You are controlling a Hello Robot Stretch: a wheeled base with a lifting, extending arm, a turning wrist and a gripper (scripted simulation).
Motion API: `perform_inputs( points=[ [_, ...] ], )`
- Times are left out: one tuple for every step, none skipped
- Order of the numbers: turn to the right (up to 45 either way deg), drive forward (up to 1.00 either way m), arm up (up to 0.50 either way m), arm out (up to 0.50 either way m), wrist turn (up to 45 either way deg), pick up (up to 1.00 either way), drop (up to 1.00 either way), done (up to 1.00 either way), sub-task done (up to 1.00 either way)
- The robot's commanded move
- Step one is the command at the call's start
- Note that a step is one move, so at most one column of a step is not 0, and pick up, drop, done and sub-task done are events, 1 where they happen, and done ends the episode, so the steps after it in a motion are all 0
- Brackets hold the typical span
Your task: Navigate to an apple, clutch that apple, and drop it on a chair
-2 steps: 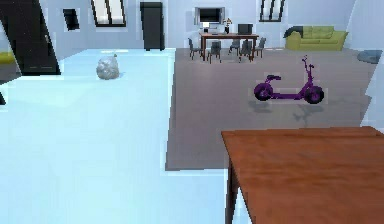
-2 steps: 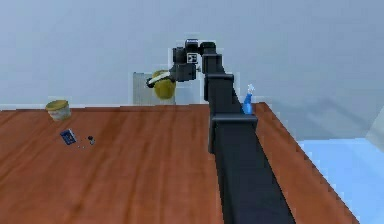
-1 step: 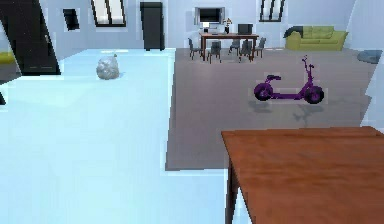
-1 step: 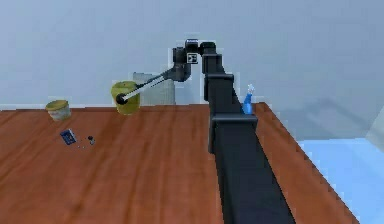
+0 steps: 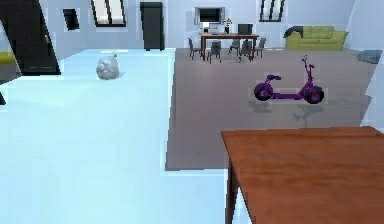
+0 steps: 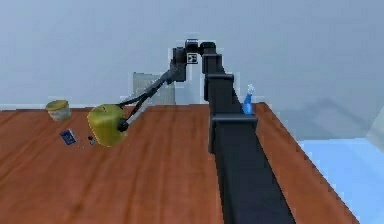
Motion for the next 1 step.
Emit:
perform_inputs(
  points=[
    [0.0, 0.0, 0.0, 0.0, -12.0, 0.0, 0.0, 0.0, 0.0]
  ],
)
